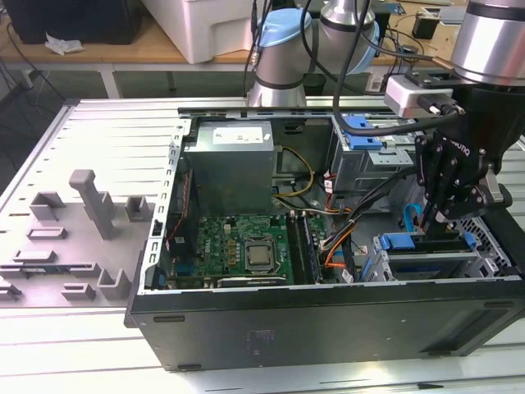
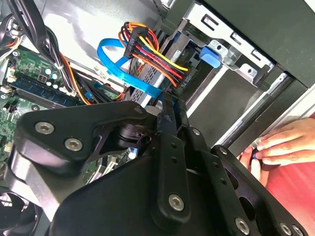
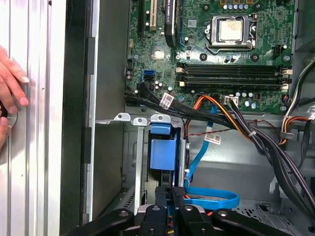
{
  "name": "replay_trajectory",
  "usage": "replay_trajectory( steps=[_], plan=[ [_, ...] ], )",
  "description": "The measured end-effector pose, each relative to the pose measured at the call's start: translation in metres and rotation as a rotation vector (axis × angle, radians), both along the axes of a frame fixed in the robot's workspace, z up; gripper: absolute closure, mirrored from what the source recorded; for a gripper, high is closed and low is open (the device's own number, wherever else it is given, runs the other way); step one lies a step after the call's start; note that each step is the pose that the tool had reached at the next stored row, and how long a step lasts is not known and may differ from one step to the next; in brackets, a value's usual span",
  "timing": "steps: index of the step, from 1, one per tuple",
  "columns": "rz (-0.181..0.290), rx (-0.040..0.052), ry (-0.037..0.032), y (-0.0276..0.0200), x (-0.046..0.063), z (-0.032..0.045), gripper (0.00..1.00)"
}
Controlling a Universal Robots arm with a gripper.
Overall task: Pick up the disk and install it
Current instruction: 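Insert the second disk wire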
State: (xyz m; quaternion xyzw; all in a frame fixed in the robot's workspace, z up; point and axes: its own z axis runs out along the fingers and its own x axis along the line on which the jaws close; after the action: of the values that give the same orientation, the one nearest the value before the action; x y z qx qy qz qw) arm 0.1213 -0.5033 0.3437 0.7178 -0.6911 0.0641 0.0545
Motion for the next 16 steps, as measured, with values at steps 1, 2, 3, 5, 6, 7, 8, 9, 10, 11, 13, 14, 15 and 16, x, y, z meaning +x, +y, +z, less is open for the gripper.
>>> replay_trajectory(
  steps=[1, 2, 3, 5, 6, 7, 8, 9, 10, 11, 13, 14, 15, 16],
  plan=[
    [0.000, 0.0000, -0.0002, 0.0000, -0.0001, -0.0001, 0.84],
    [0.000, 0.0001, -0.0003, 0.0000, -0.0002, -0.0002, 0.84],
    [0.000, 0.0000, -0.0005, 0.0000, -0.0005, -0.0003, 0.84],
    [0.000, 0.0001, -0.0008, 0.0000, -0.0010, -0.0006, 0.84],
    [0.000, 0.0001, -0.0009, 0.0000, -0.0011, -0.0007, 0.84],
    [0.000, 0.0000, -0.0009, 0.0000, -0.0010, -0.0011, 0.84],
    [0.000, 0.0000, -0.0009, 0.0000, -0.0009, -0.0011, 0.84],
    [0.000, 0.0000, -0.0009, 0.0000, -0.0009, -0.0011, 0.84],
    [0.000, 0.0001, -0.0009, 0.0000, -0.0009, -0.0011, 0.84],
    [0.000, 0.0000, -0.0010, 0.0000, -0.0009, -0.0011, 0.84],
    [0.000, 0.0001, -0.0010, 0.0000, -0.0006, -0.0011, 0.84],
    [0.000, 0.0002, -0.0009, 0.0000, -0.0004, -0.0011, 0.84],
    [0.000, 0.0002, -0.0009, 0.0000, -0.0003, -0.0011, 0.84],
    [0.000, 0.0000, -0.0009, 0.0000, -0.0003, -0.0011, 0.84]
  ],
)
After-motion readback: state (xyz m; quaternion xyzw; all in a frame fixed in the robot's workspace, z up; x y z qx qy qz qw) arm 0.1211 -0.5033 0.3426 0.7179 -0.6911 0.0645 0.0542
